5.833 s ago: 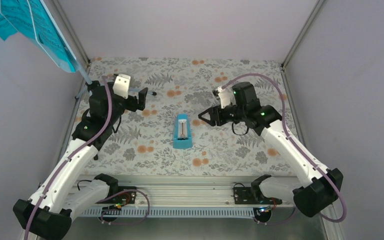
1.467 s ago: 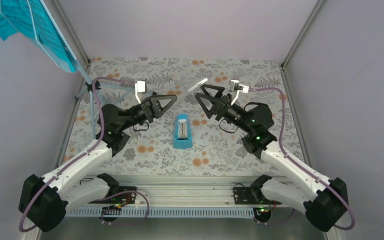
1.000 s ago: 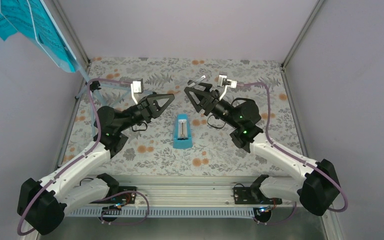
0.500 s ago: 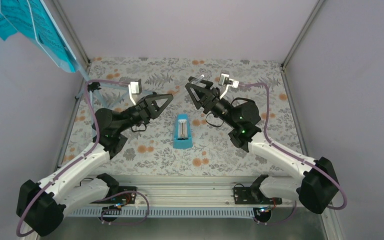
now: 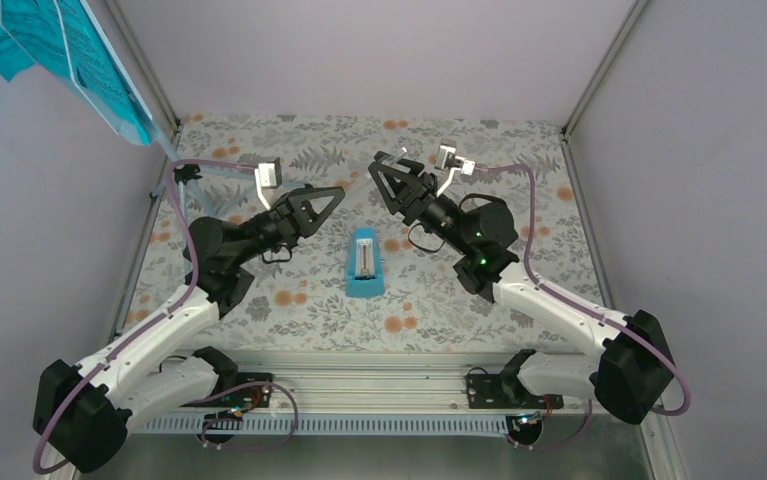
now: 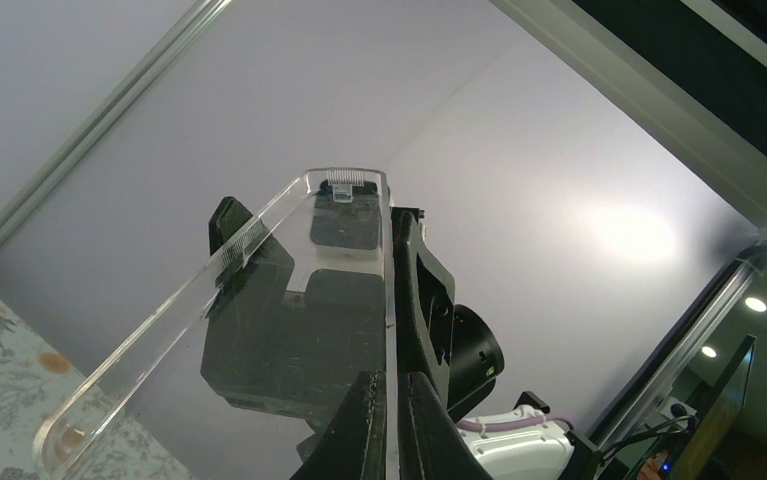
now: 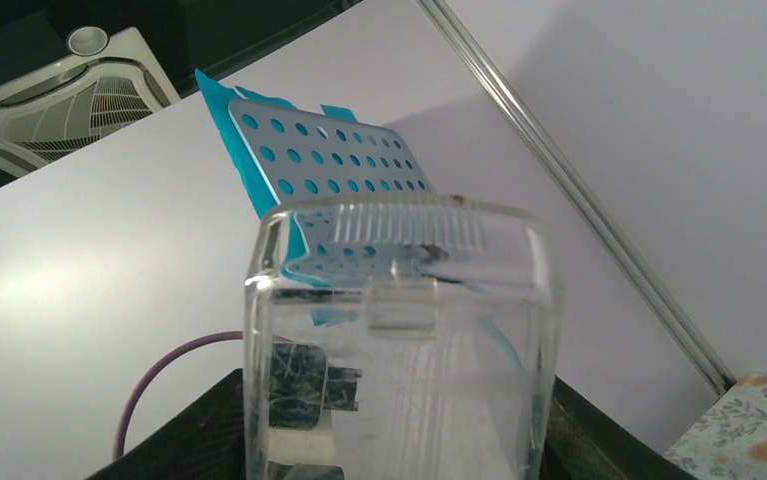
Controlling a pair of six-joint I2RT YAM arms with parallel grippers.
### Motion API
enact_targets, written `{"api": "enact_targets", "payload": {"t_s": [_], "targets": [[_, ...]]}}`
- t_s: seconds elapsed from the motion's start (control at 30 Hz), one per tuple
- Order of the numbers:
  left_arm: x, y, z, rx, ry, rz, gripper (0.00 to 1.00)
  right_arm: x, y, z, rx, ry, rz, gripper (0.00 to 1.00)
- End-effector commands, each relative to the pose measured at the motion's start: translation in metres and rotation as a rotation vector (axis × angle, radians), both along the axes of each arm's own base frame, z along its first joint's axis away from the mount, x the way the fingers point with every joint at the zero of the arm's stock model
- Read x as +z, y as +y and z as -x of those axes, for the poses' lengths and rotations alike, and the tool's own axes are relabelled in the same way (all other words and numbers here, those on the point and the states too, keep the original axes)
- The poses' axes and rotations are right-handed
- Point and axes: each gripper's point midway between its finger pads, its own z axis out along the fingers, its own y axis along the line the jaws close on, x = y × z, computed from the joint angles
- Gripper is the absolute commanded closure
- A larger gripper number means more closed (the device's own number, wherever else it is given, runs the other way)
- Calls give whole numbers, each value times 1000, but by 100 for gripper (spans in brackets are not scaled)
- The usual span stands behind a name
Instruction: Pack up the instrument practice props
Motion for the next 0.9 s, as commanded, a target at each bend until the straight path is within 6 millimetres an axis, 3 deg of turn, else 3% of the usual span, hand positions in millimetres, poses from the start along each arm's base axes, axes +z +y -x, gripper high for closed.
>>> {"api": "enact_targets", "payload": {"t_s": [0.0, 0.07, 0.2, 0.3, 0.37, 0.47, 0.63, 0.87], "targets": [[4, 2, 3, 4, -29, 11, 98, 13, 1, 5, -16, -60, -13, 56], [1, 1, 2, 7, -24, -3, 89, 12, -1, 5, -34, -63, 0, 57], [-7, 1, -2, 46, -22, -55, 48, 5, -9, 2, -117, -71, 74, 57], [-21, 2, -9, 103, -11, -140, 23, -14, -20, -3, -210, -43, 185, 57], [-36, 3, -17, 156, 2, -221, 13, -29, -31, -6, -279, -23, 263, 57], [-66, 4, -31, 225, 4, -384, 5, -56, -51, -7, -373, 18, 385, 57], [-123, -8, -56, 241, 2, -689, 7, -94, -86, 1, -477, 88, 524, 56], [-165, -36, -71, 179, -22, -851, 7, -130, -109, 11, -521, 157, 599, 56]]}}
